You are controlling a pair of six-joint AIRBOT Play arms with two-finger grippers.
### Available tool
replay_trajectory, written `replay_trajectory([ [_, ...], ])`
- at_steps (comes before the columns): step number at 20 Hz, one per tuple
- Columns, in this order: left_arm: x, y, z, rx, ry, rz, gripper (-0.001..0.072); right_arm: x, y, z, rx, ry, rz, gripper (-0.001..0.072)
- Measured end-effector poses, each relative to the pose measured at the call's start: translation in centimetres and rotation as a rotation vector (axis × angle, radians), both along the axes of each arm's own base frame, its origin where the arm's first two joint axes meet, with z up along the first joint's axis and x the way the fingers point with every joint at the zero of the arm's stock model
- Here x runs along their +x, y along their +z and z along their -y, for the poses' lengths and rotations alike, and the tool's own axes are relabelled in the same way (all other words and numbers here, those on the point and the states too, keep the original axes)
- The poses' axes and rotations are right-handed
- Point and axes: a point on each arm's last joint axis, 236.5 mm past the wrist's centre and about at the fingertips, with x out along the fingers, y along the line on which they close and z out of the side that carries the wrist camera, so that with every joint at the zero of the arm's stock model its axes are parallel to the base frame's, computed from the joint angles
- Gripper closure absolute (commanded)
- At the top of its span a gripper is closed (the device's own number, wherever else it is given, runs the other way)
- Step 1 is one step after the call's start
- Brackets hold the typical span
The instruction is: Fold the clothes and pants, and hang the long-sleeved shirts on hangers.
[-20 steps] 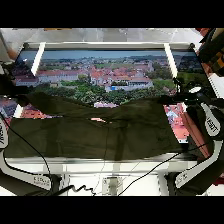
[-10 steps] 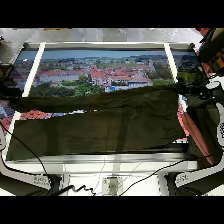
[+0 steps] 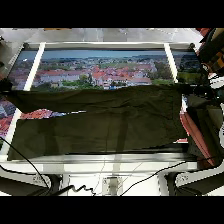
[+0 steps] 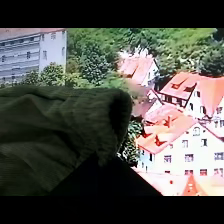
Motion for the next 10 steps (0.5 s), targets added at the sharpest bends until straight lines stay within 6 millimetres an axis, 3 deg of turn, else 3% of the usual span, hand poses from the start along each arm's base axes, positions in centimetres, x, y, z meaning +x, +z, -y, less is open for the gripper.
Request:
replay_trajectory([
  [4, 2.7, -0.4, -1.7, 0.026, 0.002, 0.098, 0.0688, 0.0, 0.0, 0.0, -0.001, -0.001, 0.001, 0.0685],
  [10, 11.7, -3.7, -2.4, 0.103, -0.013, 0.3, 0.0688, 0.7, 0.3, 0.7, -0.022, -0.025, 0.029, 0.0686],
])
